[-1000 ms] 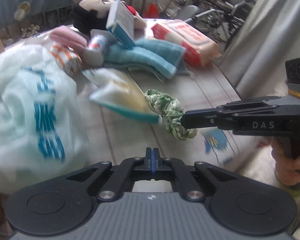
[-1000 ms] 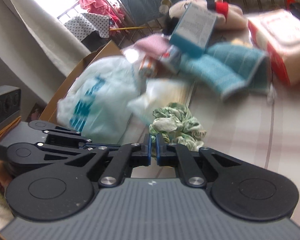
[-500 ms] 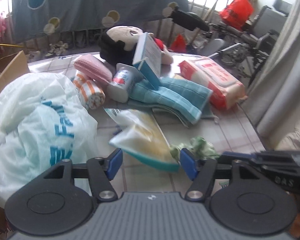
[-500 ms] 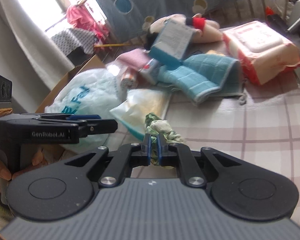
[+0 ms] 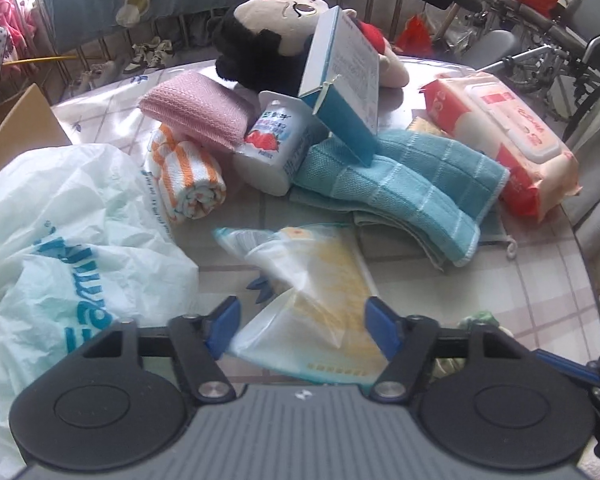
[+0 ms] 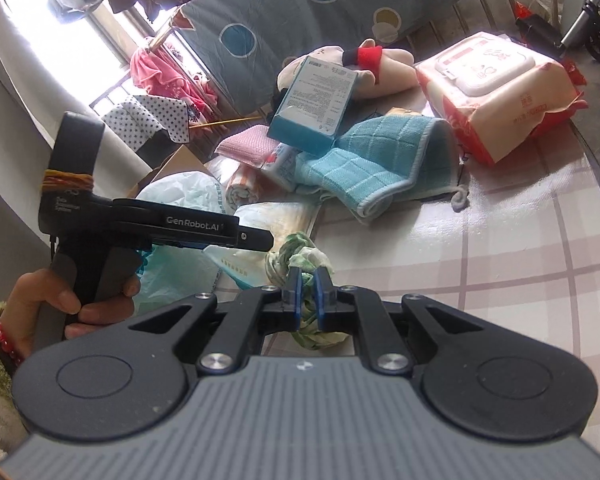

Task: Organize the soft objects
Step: 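Grasp the green floral scrunchie with the right gripper, then grasp the clear snack bag with the left gripper while right gripper holds the scrunchie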

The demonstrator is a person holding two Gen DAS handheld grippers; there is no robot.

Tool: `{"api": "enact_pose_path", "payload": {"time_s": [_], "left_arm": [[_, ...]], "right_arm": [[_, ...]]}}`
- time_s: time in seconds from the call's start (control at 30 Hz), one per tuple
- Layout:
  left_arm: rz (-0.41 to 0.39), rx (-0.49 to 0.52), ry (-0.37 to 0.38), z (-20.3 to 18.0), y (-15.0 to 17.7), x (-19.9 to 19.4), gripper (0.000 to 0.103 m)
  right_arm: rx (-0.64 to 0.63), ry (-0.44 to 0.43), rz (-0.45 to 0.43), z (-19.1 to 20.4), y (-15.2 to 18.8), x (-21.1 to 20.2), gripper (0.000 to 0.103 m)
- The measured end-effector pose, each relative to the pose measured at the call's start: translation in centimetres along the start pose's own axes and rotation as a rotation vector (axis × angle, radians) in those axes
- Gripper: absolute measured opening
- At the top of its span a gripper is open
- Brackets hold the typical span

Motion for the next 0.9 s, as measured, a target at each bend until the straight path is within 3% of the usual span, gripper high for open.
{"api": "enact_pose_path", "payload": {"time_s": [0.2, 0.5, 0.6, 0.67, 0.73, 0.9], "left_arm": [[-0.007, 0.012, 0.021, -0.5, 0.6, -1.2, 0.029], [0.007, 0.018, 0.111, -0.2, 5.2, -3.8, 0.025], [-0.005, 0.012, 0.15, 0.0, 6.5, -4.4, 0.028], [-0.012, 0.016, 0.175, 0.0, 6.8, -4.5, 0.037], [-0.013, 0.025, 0.179, -0.2, 6.9, -4.4, 0.05], [0.034, 0.013, 0.201, -0.4, 7.0, -3.1, 0.058]], "right_arm": [[0.021, -0.008, -0.028, -0.4, 0.1, -0.8, 0.007], [0.076, 0.009, -0.065, -1.5, 0.4, -2.1, 0.007], [0.1, -0.01, -0.06, -1.8, 0.5, -1.9, 0.013], [0.134, -0.037, -0.05, -2.0, 0.5, -1.5, 0.037], [0.163, -0.061, -0.04, -2.2, 0.5, -1.1, 0.052], [0.209, -0.099, -0.018, -2.3, 0.4, 0.2, 0.055]]}}
Point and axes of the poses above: each gripper's, at about its wrist camera, not at the fingertips, and x roughly the way its jaws point, z to its left, y to its underside, the point moved 4 cm from there along x, roughly the way its jaws point, and after that the axes turned 11 degrees about -y, right-handed, at the moved point
